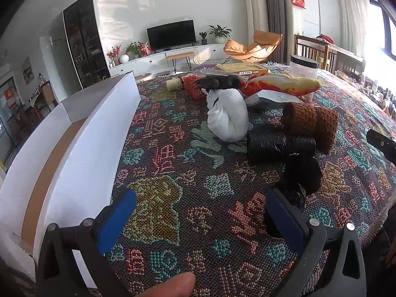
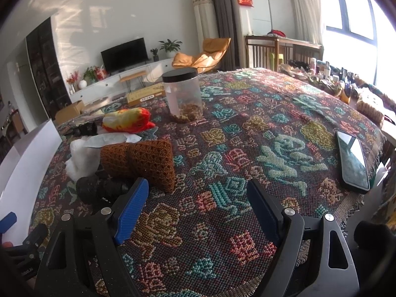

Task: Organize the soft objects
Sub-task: 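Grasp the black knit sock with the left gripper, then grasp the brown knit roll with the right gripper while the left gripper holds the sock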

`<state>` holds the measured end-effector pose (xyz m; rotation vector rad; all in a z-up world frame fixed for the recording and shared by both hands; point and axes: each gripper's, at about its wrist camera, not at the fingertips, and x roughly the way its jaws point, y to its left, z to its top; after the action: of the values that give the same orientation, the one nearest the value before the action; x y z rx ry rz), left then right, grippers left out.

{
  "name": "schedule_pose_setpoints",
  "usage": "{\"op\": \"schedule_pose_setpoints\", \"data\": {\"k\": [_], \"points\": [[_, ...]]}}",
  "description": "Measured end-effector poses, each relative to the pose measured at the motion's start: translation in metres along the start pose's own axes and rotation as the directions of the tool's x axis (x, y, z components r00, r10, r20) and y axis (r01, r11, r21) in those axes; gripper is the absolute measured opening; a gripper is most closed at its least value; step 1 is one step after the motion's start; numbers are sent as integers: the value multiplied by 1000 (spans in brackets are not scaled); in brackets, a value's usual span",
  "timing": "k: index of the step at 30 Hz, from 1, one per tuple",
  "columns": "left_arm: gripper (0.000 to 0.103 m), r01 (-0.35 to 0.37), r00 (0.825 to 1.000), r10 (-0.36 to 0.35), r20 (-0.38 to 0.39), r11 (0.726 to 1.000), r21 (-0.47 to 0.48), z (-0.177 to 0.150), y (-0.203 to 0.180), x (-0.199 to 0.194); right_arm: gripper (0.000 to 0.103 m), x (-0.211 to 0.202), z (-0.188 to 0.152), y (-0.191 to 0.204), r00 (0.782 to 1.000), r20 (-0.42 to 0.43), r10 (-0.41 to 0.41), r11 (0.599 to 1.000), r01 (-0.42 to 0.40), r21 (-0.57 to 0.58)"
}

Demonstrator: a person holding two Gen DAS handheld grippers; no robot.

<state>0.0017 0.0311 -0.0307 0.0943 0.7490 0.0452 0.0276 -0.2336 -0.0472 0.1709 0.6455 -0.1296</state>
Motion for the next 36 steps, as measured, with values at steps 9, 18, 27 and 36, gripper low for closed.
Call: {"op": "schedule_pose_setpoints", "data": {"k": [9, 18, 27, 36], "points": [[103, 67, 998, -66, -13, 998, 13, 2, 5, 0, 84, 41, -8, 21, 976, -214, -43, 995, 21, -101], [103, 81, 997, -81, -9, 996, 32, 0, 8, -11, 84, 63, -33, 90, 907, -320, 272, 915, -347, -207], [103, 132, 990, -127, -66, 989, 73, -1, -2, 3, 84, 61, -27, 20, 907, -289, 306, 952, -293, 86], [103, 42, 981, -39, -189, 999, 11, 9, 3, 63, 84, 52, -30, 18, 910, -292, 294, 956, -285, 72]]}}
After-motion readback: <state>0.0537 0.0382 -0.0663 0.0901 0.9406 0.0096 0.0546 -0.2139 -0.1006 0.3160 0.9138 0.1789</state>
